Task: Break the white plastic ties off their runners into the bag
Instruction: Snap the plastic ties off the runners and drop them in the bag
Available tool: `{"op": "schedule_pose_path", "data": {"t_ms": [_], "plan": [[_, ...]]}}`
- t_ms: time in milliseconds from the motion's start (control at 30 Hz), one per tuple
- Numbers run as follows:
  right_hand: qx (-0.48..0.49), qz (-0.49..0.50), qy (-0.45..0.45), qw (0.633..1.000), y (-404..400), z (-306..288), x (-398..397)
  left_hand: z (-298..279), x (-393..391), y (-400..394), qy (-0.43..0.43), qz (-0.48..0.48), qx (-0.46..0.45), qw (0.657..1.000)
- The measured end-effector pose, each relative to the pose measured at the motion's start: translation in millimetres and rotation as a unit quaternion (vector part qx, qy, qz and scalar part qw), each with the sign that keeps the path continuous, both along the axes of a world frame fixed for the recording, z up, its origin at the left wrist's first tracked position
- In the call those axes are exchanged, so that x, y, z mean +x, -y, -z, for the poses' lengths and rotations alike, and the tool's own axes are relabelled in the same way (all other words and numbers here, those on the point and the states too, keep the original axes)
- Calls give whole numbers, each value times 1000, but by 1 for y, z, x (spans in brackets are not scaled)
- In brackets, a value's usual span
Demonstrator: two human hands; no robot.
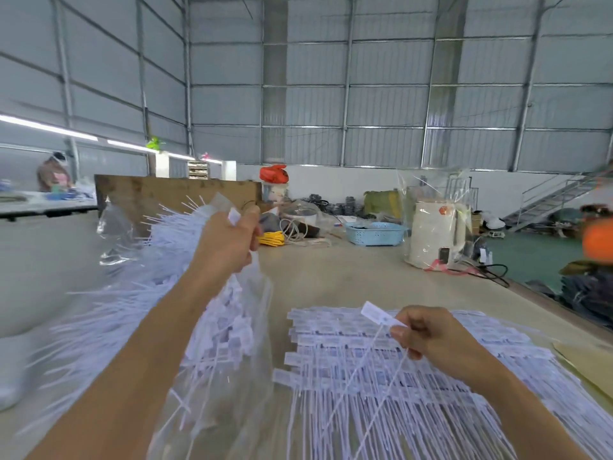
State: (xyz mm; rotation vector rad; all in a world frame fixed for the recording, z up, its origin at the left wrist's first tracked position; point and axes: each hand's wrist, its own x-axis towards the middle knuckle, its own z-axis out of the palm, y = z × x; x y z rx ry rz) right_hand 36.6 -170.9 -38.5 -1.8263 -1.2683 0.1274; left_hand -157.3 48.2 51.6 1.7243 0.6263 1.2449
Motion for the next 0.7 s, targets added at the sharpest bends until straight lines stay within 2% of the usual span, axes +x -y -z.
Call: {"op": "schedule_pose_path", "data": {"t_ms": [33,67,133,167,200,333,433,500,533,567,600,633,667,700], "plan": [[1,1,1,1000,0,0,0,4,-6,-18,-96,-61,54,992],[2,3,0,1000,1,0,0,11,-10,-34,-214,-111,110,964],[2,5,-3,1000,2,0,0,31,-15,-58,-429,-171,186,868],[0,7,-6,1000,2,0,1,42,-17,-67,-493,-191,195,826],[-2,9,-10,1000,2,0,1,53,-19,-73,-531,-204,192,800],[-6,7,-21,1000,2,-1,1,78,-17,-81,-578,-230,238,746],[2,-3,-25,1000,3,-2,-1,63,-13,-68,-605,-237,231,724],[13,-14,-32,999,3,-3,-3,43,-6,-44,-603,-281,276,694],[19,-20,-35,999,3,-3,-4,35,0,-28,-559,-307,323,700],[24,-25,-38,999,3,-3,-5,29,9,-11,-478,-314,369,733],[30,-30,-41,998,3,-4,-7,27,19,9,-371,-279,395,793],[37,-38,-47,997,3,-5,-8,28,31,31,-272,-202,377,862],[44,-47,-55,996,3,-5,-10,33,43,51,-209,-102,321,918],[51,-56,-64,995,4,-6,-11,39,56,69,-199,-6,252,947]]}}
